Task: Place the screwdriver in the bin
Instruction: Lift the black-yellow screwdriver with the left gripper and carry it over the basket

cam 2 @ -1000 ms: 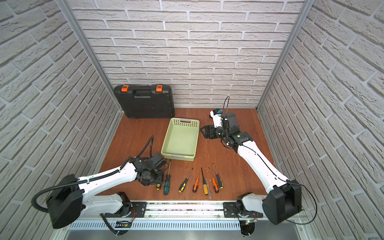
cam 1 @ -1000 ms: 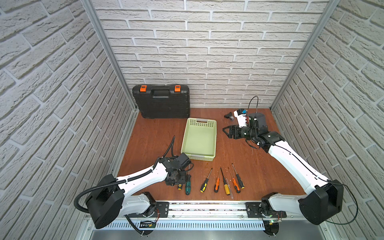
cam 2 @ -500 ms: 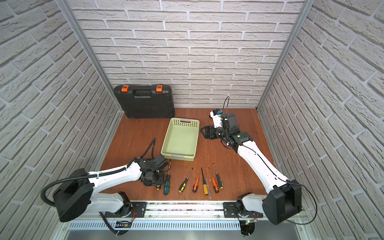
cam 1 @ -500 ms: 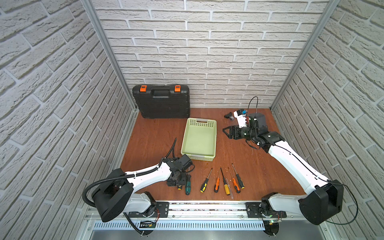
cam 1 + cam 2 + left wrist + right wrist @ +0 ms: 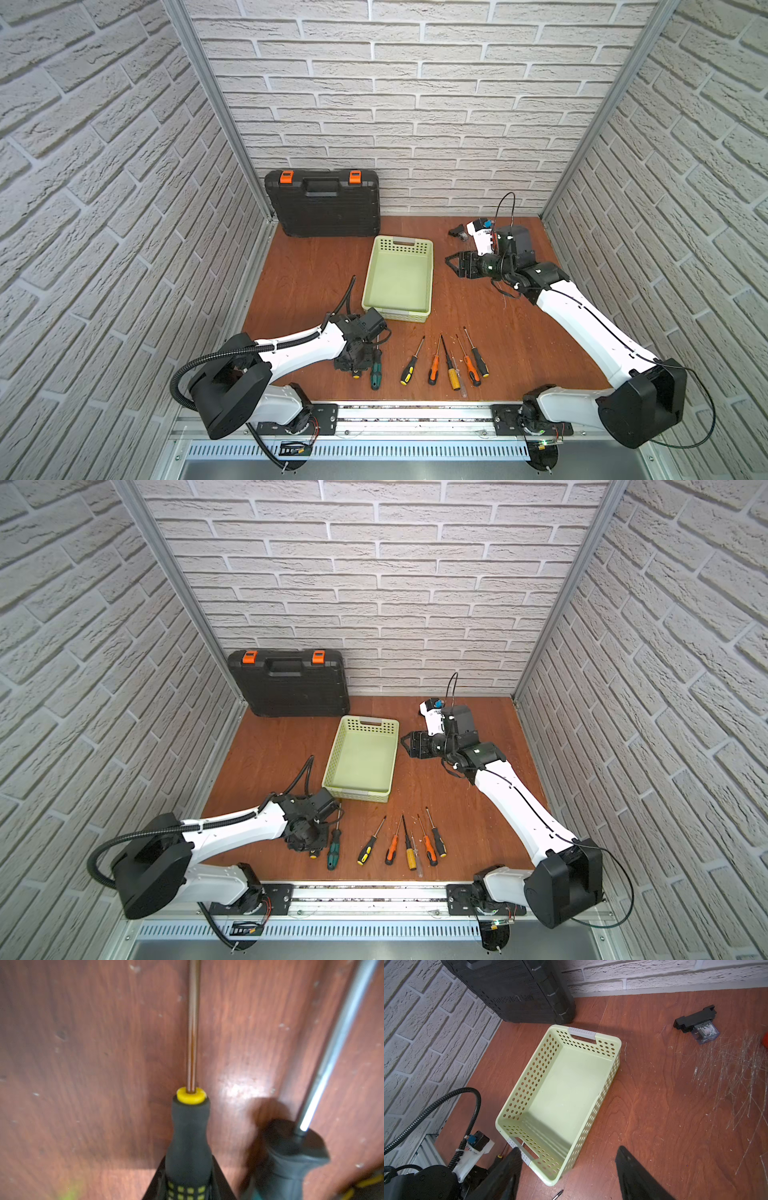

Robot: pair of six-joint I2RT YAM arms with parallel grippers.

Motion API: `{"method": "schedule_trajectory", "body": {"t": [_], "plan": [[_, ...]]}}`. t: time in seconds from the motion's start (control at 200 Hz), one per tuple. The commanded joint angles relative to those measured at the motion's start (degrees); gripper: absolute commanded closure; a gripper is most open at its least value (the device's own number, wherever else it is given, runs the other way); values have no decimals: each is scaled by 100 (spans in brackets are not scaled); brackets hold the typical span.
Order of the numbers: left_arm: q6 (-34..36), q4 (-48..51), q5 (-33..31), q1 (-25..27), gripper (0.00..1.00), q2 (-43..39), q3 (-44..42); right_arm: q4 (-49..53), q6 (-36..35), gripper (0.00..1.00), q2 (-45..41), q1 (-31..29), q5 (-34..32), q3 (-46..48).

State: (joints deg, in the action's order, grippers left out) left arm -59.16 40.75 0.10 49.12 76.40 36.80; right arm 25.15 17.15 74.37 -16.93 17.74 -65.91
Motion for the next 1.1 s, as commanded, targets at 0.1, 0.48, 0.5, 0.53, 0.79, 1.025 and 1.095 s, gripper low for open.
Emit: {"method": "schedule_trajectory", "body": {"t": [0.1,0.48,0.5,0.53,0.79,1.025,1.095], "plan": [[-748,1031,-247,47,100,-655,121,154,-51,27,-180,-56,-4,-91],[-101,1971,-1402,-1446,100,-1158,1104,246,-90,28,-638,-66,-68,-244],[46,1964,-1372,-1557,100,-1117,1224,273,-120,28,-674,-60,-77,-226],[294,1939,-1326,-1715,100,-1046,1458,341,-156,28,-724,-65,-107,-204],[1473,1535,-782,-2046,100,340,3781,375,-146,28,-1335,-56,-360,539],[1860,1367,-176,-1592,100,1804,5117,538,-190,28,-1385,-55,-424,630],[1955,1213,30,-1531,100,2151,5272,724,-236,28,-1314,-56,-388,574]]}}
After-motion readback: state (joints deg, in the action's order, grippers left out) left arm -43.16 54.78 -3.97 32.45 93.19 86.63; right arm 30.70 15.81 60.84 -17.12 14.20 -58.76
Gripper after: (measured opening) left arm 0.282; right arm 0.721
